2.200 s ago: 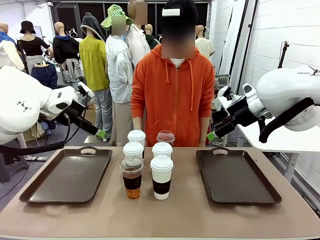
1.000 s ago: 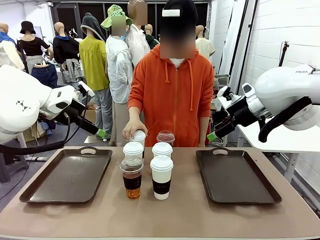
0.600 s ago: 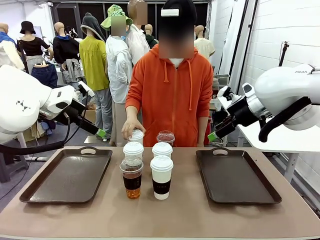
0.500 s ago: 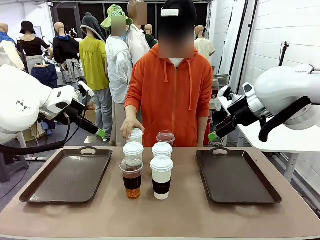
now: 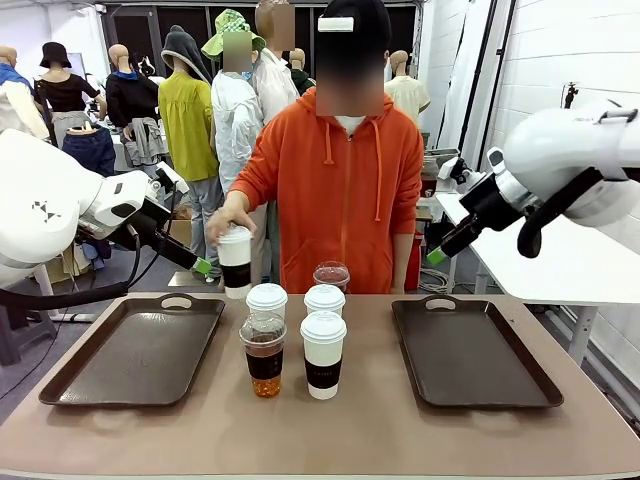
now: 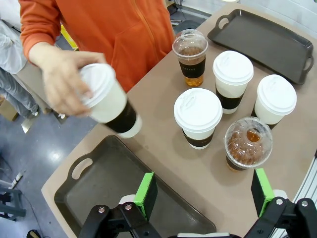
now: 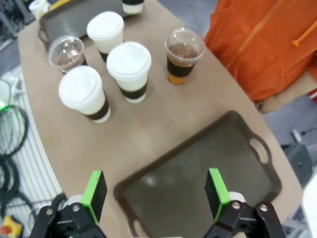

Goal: Distribute the coffee onto the tray.
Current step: Pick up one iced Americano and place it on the right Handle tray.

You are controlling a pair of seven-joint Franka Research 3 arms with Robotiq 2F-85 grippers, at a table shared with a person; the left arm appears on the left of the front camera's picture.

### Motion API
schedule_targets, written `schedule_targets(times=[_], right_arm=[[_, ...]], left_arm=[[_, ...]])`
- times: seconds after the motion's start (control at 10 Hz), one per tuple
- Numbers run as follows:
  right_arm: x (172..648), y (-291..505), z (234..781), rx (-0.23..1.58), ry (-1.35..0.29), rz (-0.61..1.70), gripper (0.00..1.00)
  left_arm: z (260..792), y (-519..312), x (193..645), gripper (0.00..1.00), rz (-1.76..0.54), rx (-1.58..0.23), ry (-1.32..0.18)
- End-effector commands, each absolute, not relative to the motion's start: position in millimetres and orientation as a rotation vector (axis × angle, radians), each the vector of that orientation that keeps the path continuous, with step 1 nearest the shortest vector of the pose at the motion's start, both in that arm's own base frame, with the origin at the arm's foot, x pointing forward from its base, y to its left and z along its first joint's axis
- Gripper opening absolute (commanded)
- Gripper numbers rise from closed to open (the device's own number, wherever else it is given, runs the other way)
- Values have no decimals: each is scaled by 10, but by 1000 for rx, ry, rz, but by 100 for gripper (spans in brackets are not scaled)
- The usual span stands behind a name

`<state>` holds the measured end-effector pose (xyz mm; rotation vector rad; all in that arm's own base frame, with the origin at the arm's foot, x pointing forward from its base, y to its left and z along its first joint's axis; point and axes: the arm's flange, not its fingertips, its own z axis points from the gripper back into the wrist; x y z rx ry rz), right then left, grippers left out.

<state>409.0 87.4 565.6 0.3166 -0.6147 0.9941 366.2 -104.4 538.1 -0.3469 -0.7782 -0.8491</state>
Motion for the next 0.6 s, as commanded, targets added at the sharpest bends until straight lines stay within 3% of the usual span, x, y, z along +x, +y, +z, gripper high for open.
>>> schedule_targets(times=[0.0,0.5], right_arm=[[4356,876,5814,274,-497,1054,100],[4936,915,5962,51,-361,1245,100]], left_arm=[[5381,-1025,3664,100,-853,-364,-780],[5381,-1025,3664,100,-853,-364,-780]])
